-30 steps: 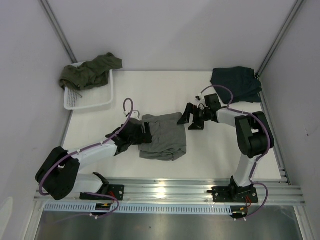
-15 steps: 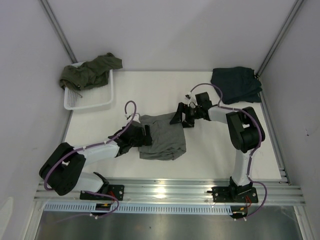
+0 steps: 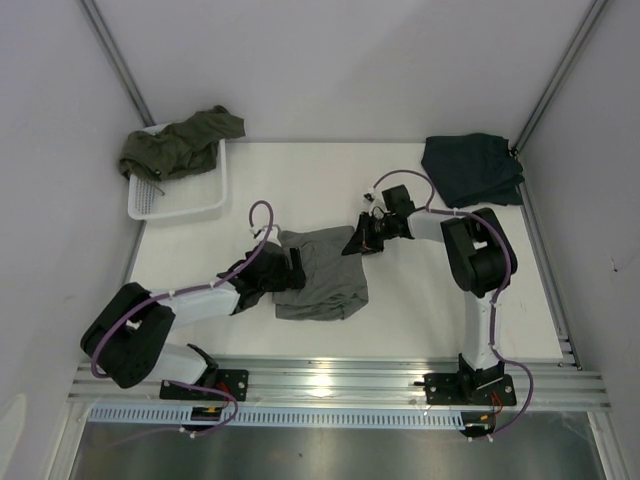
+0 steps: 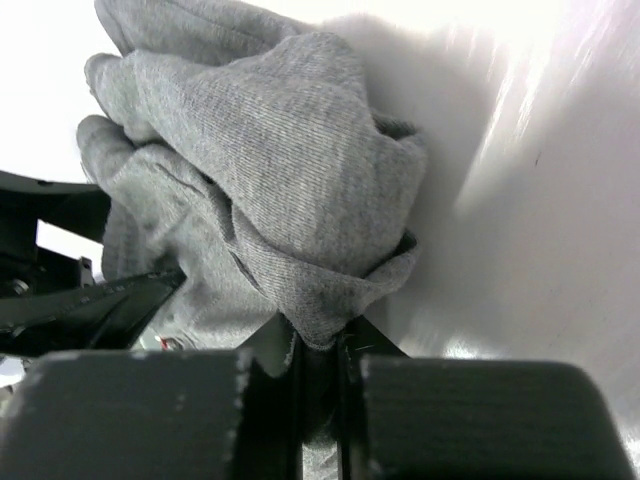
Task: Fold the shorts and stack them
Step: Neatly place the folded shorts to the corner
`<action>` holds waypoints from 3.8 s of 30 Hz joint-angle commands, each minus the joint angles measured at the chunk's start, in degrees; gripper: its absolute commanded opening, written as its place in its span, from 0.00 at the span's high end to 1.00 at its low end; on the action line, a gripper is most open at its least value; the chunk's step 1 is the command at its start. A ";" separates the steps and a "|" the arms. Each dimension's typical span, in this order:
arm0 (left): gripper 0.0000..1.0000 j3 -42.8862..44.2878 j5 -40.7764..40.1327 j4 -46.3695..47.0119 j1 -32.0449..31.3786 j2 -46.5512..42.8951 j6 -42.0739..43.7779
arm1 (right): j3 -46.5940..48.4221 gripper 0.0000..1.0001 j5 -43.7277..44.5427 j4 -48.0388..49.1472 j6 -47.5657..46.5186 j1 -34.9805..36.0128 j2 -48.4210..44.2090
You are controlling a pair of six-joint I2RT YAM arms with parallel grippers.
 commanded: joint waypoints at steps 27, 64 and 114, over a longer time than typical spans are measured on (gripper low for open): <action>0.04 0.43 3.02 -12.34 0.35 -12.61 2.86 | 52.52 1.00 0.61 -4.96 6.74 -19.58 27.88; 0.04 4.12 4.43 -11.02 0.26 -7.15 4.18 | 50.16 1.00 16.88 9.73 23.20 -36.20 16.20; 0.05 8.96 6.98 -14.09 -0.18 -3.02 5.23 | 64.85 0.21 16.61 -17.17 11.34 -49.99 25.00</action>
